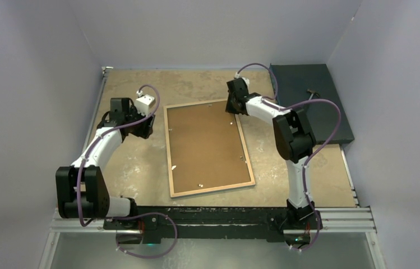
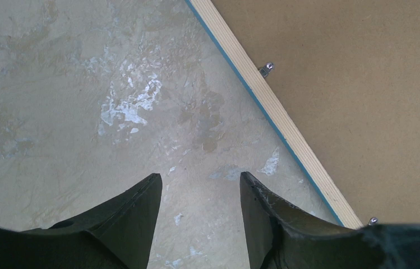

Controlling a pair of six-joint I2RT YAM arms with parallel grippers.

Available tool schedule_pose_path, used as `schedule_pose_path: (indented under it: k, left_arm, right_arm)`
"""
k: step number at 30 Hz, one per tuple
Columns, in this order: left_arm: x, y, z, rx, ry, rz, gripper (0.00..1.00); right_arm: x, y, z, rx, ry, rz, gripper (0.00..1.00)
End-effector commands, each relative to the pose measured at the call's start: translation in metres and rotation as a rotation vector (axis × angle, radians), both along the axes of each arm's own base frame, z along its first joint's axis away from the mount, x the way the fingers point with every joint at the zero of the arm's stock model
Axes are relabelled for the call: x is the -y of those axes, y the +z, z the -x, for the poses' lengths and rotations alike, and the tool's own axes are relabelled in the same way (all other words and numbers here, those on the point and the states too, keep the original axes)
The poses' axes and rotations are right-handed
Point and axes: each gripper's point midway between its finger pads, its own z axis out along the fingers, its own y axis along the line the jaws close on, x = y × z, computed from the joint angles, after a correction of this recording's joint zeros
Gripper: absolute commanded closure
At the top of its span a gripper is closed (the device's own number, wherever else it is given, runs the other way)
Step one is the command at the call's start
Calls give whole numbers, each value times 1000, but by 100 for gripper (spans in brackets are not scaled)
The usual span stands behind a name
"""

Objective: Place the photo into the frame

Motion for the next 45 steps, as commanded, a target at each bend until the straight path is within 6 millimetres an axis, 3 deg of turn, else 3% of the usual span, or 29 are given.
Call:
schedule_pose_path:
  k: [1,11,15,25,28,32,35,39,45]
  left_arm:
    - [7,-5,-3,-3,-26,23,47]
    - [8,-27,0,-46,-30,22,47]
    - [20,-30,-1,-52,-62,18,47]
    - [23,-31,-2,-49,-71,17,47]
    - [22,-26,-3,-40,-74,15,47]
    - [24,-21,-4,-36,-72,26,47]
    - [24,-18,-4,-34,-73,25,47]
    - [23,-15,-5,-27,-68,25,47]
    - [23,-15,-6,-26,-64,23,47]
  right_arm:
    - [18,-21,4,-37,-20,62,100]
    - [32,-77,30,-154,-25,95,100]
    - [39,-94,42,-197,-31,98,100]
    - [49,-112,64,-260,-45,113,100]
    - [45,-91,53,-217,-51,98,100]
    - [37,-23,28,-88,-37,67,100]
    - [31,11,24,-22,-18,58,98]
    - [29,19,20,-7,-1,70,99]
    - [23,33,-2,48,-1,95,100]
